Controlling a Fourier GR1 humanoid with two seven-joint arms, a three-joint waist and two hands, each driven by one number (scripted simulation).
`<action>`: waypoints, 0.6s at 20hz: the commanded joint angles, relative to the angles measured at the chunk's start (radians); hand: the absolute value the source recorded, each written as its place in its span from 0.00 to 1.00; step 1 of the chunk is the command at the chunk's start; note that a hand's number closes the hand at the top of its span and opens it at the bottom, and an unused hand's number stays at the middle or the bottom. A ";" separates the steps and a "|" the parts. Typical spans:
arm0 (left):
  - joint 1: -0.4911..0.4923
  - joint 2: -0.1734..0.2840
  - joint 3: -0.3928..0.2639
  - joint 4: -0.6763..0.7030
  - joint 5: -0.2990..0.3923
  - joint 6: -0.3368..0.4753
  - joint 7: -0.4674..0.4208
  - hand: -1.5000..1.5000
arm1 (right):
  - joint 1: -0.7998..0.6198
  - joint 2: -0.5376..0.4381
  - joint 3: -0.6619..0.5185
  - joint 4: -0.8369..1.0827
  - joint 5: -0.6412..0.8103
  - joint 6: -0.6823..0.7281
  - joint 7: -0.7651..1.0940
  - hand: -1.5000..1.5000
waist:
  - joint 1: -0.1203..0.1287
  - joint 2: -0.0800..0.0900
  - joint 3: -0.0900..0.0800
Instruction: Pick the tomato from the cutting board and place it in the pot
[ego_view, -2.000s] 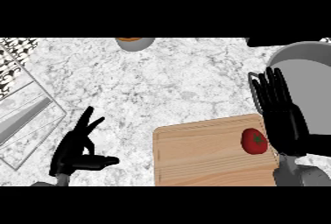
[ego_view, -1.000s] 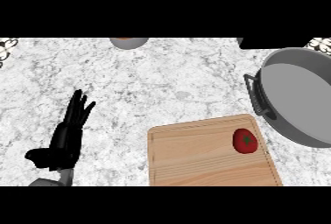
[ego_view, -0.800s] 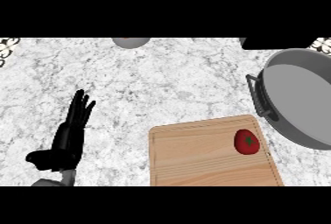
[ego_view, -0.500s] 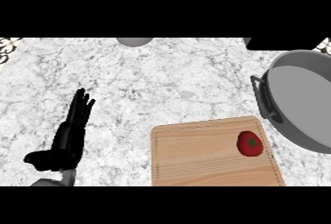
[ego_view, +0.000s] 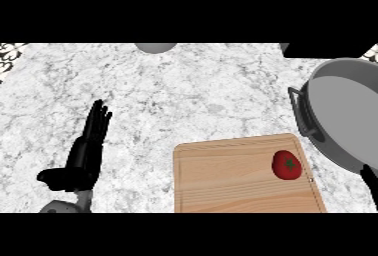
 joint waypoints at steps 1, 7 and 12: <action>-0.002 -0.024 0.028 0.064 -0.006 -0.026 -0.045 0.50 | -0.126 0.046 0.098 0.086 0.130 0.033 0.119 0.00 | -0.009 -0.003 0.001; -0.003 -0.017 0.019 -0.061 -0.032 -0.004 0.088 0.50 | -0.248 0.054 0.082 0.141 0.162 0.153 0.307 0.00 | -0.009 -0.005 0.002; 0.026 -0.078 0.031 -0.024 -0.095 -0.007 0.019 0.50 | -0.210 0.113 0.123 0.193 0.197 0.113 0.228 0.00 | -0.016 -0.006 0.002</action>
